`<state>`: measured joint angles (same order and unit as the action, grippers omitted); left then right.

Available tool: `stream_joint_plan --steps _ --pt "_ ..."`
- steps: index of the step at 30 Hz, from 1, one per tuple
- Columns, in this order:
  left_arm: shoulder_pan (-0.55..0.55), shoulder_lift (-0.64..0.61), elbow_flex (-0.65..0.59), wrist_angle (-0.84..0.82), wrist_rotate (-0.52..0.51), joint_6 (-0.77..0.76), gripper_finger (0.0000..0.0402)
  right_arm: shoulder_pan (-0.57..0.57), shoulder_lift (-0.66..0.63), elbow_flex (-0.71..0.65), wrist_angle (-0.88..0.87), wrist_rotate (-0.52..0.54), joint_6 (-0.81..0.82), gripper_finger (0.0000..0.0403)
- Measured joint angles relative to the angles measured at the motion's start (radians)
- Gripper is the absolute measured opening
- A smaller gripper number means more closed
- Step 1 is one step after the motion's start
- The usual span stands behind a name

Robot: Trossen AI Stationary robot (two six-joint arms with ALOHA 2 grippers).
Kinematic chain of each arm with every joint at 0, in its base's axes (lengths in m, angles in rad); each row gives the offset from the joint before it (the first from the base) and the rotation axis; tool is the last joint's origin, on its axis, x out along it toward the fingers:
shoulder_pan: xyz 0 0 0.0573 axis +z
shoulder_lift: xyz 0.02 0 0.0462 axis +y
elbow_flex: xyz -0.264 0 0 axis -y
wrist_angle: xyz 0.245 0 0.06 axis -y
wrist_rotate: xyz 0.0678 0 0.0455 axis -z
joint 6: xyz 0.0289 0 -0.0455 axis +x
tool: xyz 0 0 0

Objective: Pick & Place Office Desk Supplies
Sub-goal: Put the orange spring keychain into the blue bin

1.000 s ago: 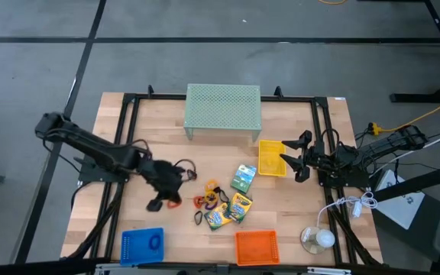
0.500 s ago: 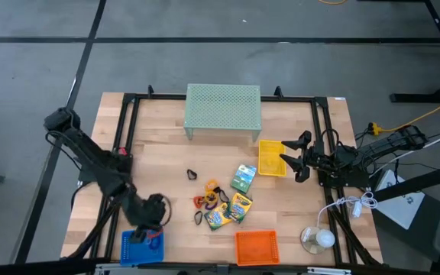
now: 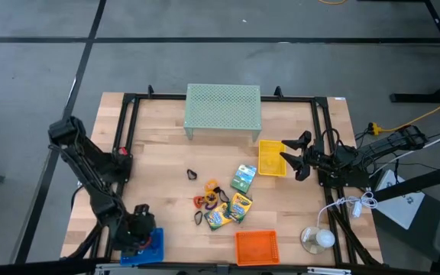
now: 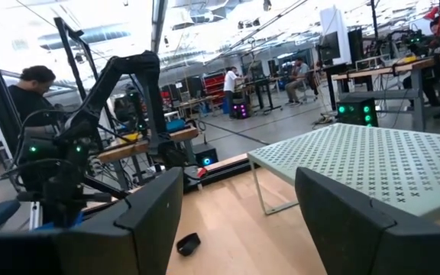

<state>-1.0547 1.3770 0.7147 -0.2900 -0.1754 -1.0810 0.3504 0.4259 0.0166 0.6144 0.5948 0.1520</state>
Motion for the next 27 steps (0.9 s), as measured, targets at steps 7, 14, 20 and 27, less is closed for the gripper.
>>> stream_joint_plan --steps 7,14,20,27 --pt "0.004 -0.015 0.0 -0.004 0.002 -0.021 0.0091 0.0 0.0 0.0 -0.002 -0.001 0.009 0.0256" --pt "0.004 -0.083 0.0 -0.014 -0.051 0.031 0.0134 0.0 0.0 0.0 -0.002 -0.008 0.007 0.0256" --pt "0.042 -0.183 0.0 0.005 -0.276 0.306 0.0138 0.0 0.0 0.0 -0.003 -0.008 0.005 0.0256" --pt "0.249 -0.195 -0.002 0.006 -0.382 0.613 0.0139 0.0 0.0 0.0 -0.003 -0.008 0.009 0.0256"
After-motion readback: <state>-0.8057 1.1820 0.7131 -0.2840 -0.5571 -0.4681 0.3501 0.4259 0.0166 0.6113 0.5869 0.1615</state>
